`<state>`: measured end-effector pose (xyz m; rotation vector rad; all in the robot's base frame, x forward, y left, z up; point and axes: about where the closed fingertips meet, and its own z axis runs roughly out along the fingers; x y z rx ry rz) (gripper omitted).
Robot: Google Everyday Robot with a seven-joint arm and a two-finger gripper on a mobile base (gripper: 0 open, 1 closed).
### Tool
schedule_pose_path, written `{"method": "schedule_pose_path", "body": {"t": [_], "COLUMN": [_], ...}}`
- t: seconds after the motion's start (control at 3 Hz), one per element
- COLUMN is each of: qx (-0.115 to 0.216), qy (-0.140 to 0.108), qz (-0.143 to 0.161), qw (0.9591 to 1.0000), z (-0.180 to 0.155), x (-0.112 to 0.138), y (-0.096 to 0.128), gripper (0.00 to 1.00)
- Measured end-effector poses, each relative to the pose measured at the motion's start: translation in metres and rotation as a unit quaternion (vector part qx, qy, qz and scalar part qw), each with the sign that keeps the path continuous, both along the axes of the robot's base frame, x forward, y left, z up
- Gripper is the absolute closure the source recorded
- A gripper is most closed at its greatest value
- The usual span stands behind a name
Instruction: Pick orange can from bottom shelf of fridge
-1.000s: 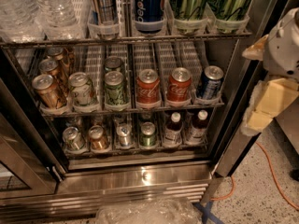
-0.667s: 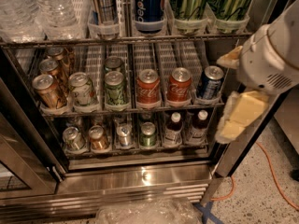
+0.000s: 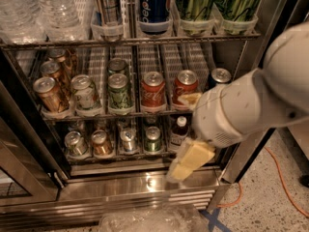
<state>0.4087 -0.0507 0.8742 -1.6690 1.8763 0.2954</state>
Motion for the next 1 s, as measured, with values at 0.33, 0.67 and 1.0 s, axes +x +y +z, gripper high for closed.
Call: {"method": "schedule_pose_path", "body": {"t": [0.33, 0.67, 1.0], "qx": [0.059, 0.118, 0.132], "qy": [0.004, -0.013, -0.045], "qz": [-0.022, -0.033, -0.046], "qw": [0.9980, 0.9924, 0.9892], "z": [-0.038, -0.067, -0.055], "x": [-0.019, -0.017, -0.003], "y": [0.032, 0.062, 0.070], "gripper": [0.00, 0.00, 0.00]}}
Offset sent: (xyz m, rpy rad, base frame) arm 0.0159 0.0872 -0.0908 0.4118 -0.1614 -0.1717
